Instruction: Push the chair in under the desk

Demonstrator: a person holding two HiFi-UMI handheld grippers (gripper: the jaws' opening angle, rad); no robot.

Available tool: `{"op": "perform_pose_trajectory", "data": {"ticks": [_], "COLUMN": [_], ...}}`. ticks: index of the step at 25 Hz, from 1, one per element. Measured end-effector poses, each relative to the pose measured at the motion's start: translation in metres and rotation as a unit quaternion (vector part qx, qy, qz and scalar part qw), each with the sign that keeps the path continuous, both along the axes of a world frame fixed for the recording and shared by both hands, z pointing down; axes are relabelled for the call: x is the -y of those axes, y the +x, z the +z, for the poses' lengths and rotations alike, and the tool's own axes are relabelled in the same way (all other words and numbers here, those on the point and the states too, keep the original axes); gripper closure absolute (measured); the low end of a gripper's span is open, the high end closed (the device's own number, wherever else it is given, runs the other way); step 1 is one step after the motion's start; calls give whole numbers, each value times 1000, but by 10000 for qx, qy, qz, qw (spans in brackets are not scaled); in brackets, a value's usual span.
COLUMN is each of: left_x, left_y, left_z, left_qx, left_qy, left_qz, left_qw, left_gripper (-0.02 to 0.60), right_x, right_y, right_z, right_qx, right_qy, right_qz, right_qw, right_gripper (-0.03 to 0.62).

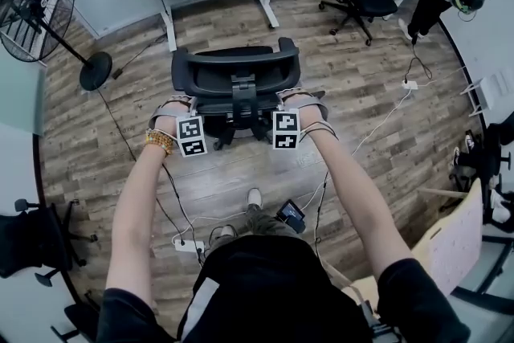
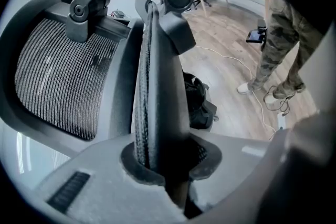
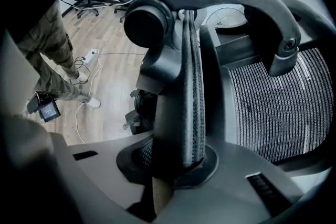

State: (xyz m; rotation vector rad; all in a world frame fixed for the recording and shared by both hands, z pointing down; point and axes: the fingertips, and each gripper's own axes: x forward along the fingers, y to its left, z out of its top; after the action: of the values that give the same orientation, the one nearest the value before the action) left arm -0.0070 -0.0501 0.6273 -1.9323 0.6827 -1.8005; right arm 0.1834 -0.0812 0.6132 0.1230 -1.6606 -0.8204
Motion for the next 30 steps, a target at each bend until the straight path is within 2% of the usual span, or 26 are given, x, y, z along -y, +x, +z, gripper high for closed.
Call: {"op": "perform_pose_trajectory", "data": {"ticks": [13,18,30], "left_x": [35,57,89], "left_y": [-23,-42,-57], "left_z": [-1,-3,1], "left_qx": [-12,14,16], "left_qy": [20,7,5], "left_qz": [-156,-141,-108], "left_qw": [9999,9999,9999], "left_gripper": [528,526,526], "right_x": [40,61,92], "right_y": [-24,-41,-56], "right_z": [-1,-4,2], "right_qx": [-19,-15,-32], "right_qy": [35,31,-20], "right_qz": [-135,-100,-74], "right_qw": [9999,9999,10000], "right_gripper": [553,553,553]}}
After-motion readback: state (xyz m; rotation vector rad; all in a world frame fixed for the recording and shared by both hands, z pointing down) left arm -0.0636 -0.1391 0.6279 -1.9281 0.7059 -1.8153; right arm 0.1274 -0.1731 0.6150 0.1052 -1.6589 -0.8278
